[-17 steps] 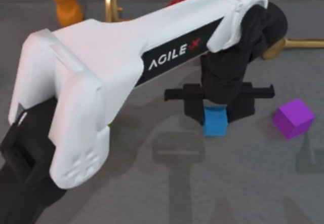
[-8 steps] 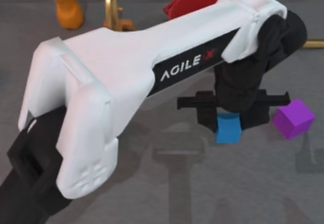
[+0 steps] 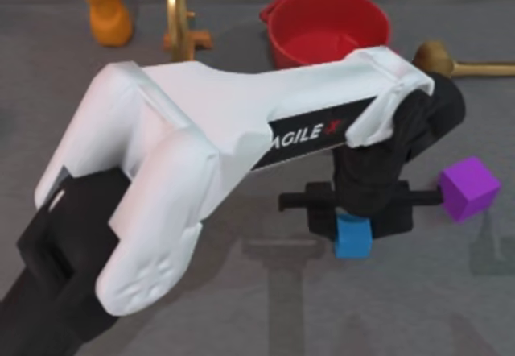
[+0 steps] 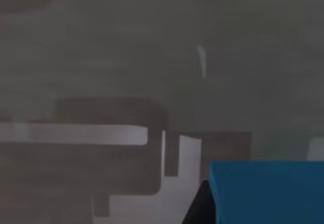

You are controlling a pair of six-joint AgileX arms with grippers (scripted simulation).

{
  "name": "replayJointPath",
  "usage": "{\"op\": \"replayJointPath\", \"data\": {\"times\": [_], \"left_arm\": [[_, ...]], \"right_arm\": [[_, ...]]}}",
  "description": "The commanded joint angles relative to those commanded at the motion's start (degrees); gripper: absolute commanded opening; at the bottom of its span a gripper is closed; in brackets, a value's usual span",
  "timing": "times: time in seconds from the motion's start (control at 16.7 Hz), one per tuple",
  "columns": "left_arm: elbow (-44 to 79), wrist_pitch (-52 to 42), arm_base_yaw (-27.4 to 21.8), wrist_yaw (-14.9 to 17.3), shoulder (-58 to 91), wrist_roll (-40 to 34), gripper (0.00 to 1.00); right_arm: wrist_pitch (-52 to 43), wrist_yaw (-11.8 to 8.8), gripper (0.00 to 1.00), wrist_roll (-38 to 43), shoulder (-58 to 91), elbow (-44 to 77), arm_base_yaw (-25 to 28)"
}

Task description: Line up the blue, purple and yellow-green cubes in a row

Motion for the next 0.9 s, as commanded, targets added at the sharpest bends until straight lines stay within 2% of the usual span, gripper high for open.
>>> {"op": "replayJointPath", "data": {"times": [0.24, 0.9], "left_arm": [[-0.10, 0.10, -0.01, 0.00, 0.02, 0.00, 0.00], [-0.10, 0.10, -0.01, 0.00, 0.02, 0.00, 0.83]], "right_arm": [[0.00, 0.00, 1.00, 0.00, 0.00, 0.00, 0.00], [0.00, 0.00, 1.00, 0.00, 0.00, 0.00, 0.00]]}}
